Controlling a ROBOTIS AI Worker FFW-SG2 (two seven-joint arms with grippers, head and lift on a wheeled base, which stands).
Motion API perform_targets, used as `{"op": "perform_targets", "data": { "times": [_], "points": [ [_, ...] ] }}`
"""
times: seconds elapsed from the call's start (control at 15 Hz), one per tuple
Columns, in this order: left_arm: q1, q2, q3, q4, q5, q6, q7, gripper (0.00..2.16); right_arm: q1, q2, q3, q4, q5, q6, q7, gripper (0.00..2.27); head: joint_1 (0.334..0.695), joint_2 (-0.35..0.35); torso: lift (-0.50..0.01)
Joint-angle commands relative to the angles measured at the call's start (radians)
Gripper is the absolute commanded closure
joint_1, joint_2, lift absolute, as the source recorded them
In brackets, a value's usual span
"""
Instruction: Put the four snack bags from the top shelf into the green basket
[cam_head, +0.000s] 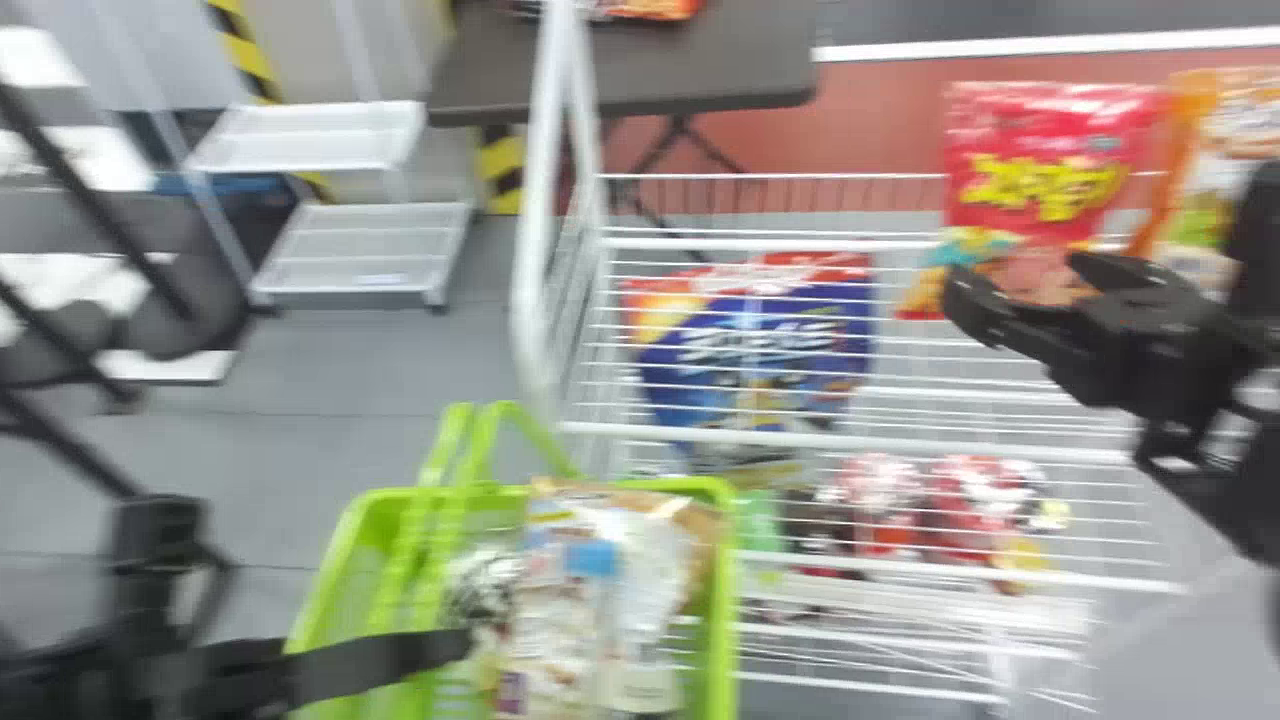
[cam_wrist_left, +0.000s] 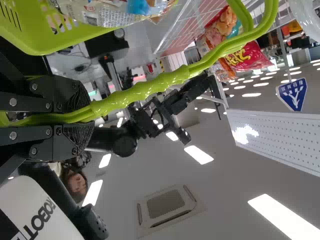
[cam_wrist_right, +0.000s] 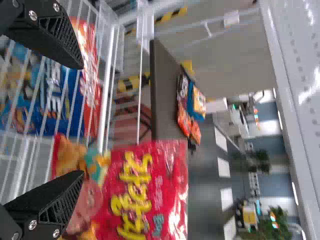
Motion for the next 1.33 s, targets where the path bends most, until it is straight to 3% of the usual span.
{"op": "perform_targets", "data": {
  "times": [0.0,0.2,0.4,0.6,0.67,0.73,0.8,0.87,1.0,1.27],
  "points": [
    [0.001,0.005,0.0,0.0,0.003,0.0,-0.01,2.15,-0.103,-0.002,-0.03,0.15,0.04,-0.002,0.001,0.07,0.695,0.01,0.0],
    [0.001,0.005,-0.002,0.003,0.003,-0.009,-0.01,2.15,-0.204,0.0,-0.036,0.342,0.075,-0.054,-0.008,0.07,0.695,-0.034,0.0],
    [-0.004,0.007,-0.006,0.008,0.003,-0.012,-0.01,2.15,-0.266,0.0,-0.029,0.465,0.133,-0.155,-0.076,0.07,0.695,-0.066,0.0],
    [-0.001,0.008,-0.011,0.008,0.002,-0.012,-0.01,2.15,-0.352,-0.003,-0.024,0.594,0.137,-0.177,-0.041,0.14,0.695,-0.087,0.0],
    [-0.001,0.008,-0.011,0.008,0.002,-0.012,-0.01,2.15,-0.362,-0.003,-0.021,0.614,0.137,-0.177,-0.008,0.31,0.695,-0.084,0.0],
    [-0.001,0.008,-0.011,0.008,0.002,-0.012,-0.01,2.15,-0.361,-0.003,-0.019,0.62,0.137,-0.183,0.032,0.72,0.695,-0.08,0.0],
    [0.001,0.008,-0.011,0.008,0.002,-0.012,-0.01,2.15,-0.349,-0.003,-0.018,0.618,0.127,-0.207,0.051,1.33,0.695,-0.073,0.0],
    [0.003,0.008,-0.011,0.008,0.002,-0.012,-0.01,2.15,-0.329,-0.002,-0.022,0.612,0.121,-0.213,0.041,2.08,0.695,-0.056,0.0],
    [0.007,0.008,-0.011,0.006,0.002,-0.012,-0.01,2.15,-0.306,-0.002,-0.029,0.6,0.118,-0.244,0.036,2.25,0.695,-0.051,0.0],
    [0.007,0.007,-0.006,0.006,0.002,-0.012,-0.01,2.15,-0.191,-0.002,-0.078,0.423,0.023,-0.244,0.068,2.25,0.695,-0.061,0.0]
  ]
}}
